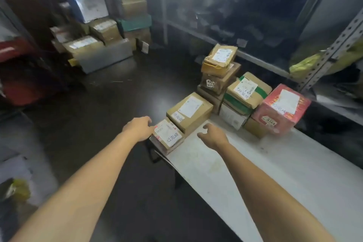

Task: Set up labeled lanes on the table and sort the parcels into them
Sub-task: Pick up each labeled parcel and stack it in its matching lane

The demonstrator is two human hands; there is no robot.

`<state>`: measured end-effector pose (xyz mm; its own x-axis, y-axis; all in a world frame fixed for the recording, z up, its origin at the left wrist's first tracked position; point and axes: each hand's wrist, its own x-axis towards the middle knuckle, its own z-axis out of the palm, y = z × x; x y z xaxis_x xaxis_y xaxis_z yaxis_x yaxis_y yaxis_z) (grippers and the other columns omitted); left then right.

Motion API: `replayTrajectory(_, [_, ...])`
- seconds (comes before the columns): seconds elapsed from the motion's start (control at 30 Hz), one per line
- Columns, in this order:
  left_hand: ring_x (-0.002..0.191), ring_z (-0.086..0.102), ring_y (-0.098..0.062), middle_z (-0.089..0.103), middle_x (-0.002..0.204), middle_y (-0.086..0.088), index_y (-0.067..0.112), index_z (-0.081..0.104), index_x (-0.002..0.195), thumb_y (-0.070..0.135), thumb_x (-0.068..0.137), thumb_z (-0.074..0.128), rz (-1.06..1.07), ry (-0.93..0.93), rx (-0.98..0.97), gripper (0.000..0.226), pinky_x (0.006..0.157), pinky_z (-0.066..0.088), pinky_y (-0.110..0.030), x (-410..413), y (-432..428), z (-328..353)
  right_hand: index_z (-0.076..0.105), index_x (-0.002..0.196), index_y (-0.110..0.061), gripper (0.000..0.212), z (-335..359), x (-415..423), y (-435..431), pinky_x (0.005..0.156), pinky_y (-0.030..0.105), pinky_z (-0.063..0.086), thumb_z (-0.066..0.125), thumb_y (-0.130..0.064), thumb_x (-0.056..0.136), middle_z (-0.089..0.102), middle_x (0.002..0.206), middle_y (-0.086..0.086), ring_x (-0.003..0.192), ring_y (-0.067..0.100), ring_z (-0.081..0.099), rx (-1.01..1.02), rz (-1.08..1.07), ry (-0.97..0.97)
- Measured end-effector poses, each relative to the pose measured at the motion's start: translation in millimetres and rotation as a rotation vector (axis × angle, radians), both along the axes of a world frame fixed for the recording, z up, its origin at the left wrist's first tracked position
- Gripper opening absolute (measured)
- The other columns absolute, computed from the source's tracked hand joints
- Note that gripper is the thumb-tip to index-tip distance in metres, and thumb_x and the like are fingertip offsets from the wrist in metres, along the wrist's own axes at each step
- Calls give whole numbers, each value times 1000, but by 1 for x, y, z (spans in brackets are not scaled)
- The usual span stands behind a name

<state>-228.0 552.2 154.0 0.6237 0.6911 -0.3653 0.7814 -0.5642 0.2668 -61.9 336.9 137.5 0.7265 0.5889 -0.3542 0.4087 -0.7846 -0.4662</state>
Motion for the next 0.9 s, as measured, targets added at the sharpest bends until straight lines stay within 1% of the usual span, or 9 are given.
replayTrajectory(0.13, [117, 59, -28, 61, 134, 0, 32, 56, 132, 44, 90, 50, -87, 19, -69, 44, 93, 48, -35, 43, 44, -21, 48, 143, -18, 49, -18, 1, 34, 93, 35, 46, 56, -35, 97, 58, 139, 7, 125, 28, 55, 25, -152, 97])
replayTrajectory(0.23, [119, 58, -28, 60, 135, 0, 31, 56, 132, 44, 88, 50, -126, 24, -115, 46, 97, 48, -38, 79, 65, -41, 48, 143, -15, 52, -33, 9, 54, 94, 35, 47, 57, -36, 97, 59, 138, 10, 123, 29, 56, 80, -285, 156])
replayTrajectory(0.33, [118, 57, -29, 60, 134, 0, 30, 55, 132, 47, 90, 49, -186, 36, -149, 46, 96, 48, -39, 111, 70, -56, 47, 142, -13, 54, -52, 26, 70, 95, 35, 46, 58, -36, 95, 59, 137, 11, 124, 29, 55, 154, -427, 214])
replayTrajectory(0.43, [119, 57, -31, 60, 135, -2, 29, 53, 135, 52, 94, 45, -235, 53, -155, 48, 95, 47, -39, 140, 72, -69, 47, 140, -12, 50, -65, 47, 86, 91, 34, 44, 59, -31, 95, 60, 134, 11, 122, 30, 56, 236, -567, 277])
replayTrajectory(0.6, [128, 52, -33, 54, 144, -8, 26, 43, 147, 34, 97, 49, -245, 40, -206, 51, 103, 44, -41, 189, 89, -86, 44, 144, -12, 56, -84, 70, 106, 97, 37, 46, 61, -31, 94, 59, 136, 12, 123, 31, 55, 310, -723, 334])
replayTrajectory(0.67, [130, 51, -32, 51, 146, -10, 24, 38, 151, 31, 98, 50, -238, 34, -256, 55, 101, 43, -39, 205, 93, -91, 43, 144, -14, 56, -91, 73, 112, 96, 37, 47, 61, -30, 93, 60, 135, 11, 121, 31, 57, 325, -770, 364])
replayTrajectory(0.77, [127, 54, -32, 52, 144, -11, 21, 35, 153, 33, 98, 50, -287, 35, -339, 58, 103, 46, -41, 234, 103, -108, 44, 142, -18, 55, -102, 78, 122, 93, 34, 46, 63, -30, 92, 60, 135, 6, 120, 29, 57, 355, -841, 384])
replayTrajectory(0.83, [118, 60, -28, 58, 138, -7, 21, 43, 147, 36, 99, 50, -312, 42, -454, 51, 101, 51, -45, 248, 108, -118, 44, 143, -18, 57, -110, 81, 128, 96, 34, 48, 65, -32, 91, 60, 134, 4, 120, 27, 57, 375, -888, 401])
replayTrajectory(0.9, [109, 65, -23, 66, 127, -1, 22, 56, 134, 34, 101, 49, -341, 19, -582, 37, 97, 54, -45, 255, 113, -128, 45, 142, -20, 59, -117, 79, 137, 98, 40, 51, 67, -35, 90, 63, 129, 3, 115, 26, 61, 416, -972, 428])
